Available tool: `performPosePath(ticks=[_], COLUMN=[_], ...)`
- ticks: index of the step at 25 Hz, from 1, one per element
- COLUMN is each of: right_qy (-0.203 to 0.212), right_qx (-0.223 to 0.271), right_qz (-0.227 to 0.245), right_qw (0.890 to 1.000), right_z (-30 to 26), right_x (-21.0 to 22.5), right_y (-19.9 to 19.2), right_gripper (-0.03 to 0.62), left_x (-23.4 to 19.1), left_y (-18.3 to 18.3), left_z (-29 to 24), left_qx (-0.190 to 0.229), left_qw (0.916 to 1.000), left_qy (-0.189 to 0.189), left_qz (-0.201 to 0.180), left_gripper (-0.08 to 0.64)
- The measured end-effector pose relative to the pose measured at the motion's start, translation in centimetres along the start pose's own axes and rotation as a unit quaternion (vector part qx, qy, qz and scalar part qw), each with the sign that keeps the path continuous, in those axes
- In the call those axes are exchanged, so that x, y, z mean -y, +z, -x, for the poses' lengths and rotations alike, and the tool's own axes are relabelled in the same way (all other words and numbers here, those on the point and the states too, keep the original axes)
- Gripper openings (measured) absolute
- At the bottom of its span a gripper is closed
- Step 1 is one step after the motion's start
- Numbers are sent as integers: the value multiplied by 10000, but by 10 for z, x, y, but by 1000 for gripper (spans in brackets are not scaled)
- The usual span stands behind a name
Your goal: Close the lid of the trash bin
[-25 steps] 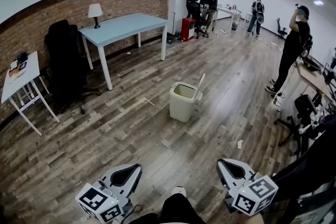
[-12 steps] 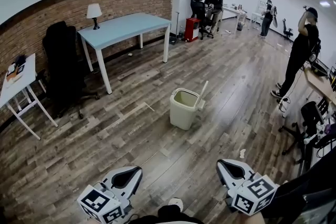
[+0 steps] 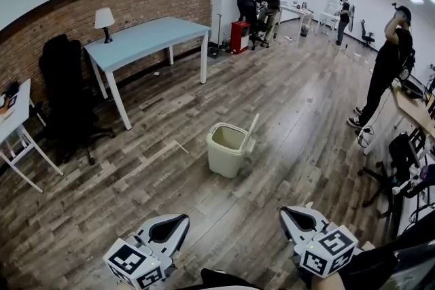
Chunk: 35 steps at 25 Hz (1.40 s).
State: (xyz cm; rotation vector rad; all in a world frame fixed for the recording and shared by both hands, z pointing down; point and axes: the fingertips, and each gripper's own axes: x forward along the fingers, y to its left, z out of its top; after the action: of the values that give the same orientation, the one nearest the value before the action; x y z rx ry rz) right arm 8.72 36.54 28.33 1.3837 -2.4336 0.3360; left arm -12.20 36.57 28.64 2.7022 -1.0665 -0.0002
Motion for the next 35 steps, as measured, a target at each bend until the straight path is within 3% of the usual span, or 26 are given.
performPosePath(ticks=[5,18,23,28,35], right_qy=[-39,-63,-262,-456,-436], right_qx=[59,26,-130,-87,-141], right_qz=[-87,-258,-335,-371,-524], right_qw=[9999,9996,9990,9982,9976], right_z=[-15,-46,-72,-103,-164], right_x=[38,78,104,131,147], right_y=[7,11,14,40,61], right_gripper=[9,9,9,9,9], left_x=[-7,-32,-60,-95,-155], left_y=[1,12,10,31,50], left_z=[-37,-79,-120,-164,-202], left_qx=[39,-43,-118,-74,-219], left_qw=[10000,9999,9998,9992,9987], left_qy=[12,27,-170,-387,-450], left_qz=[-28,-101,23,12,93], left_gripper=[6,6,6,6,6])
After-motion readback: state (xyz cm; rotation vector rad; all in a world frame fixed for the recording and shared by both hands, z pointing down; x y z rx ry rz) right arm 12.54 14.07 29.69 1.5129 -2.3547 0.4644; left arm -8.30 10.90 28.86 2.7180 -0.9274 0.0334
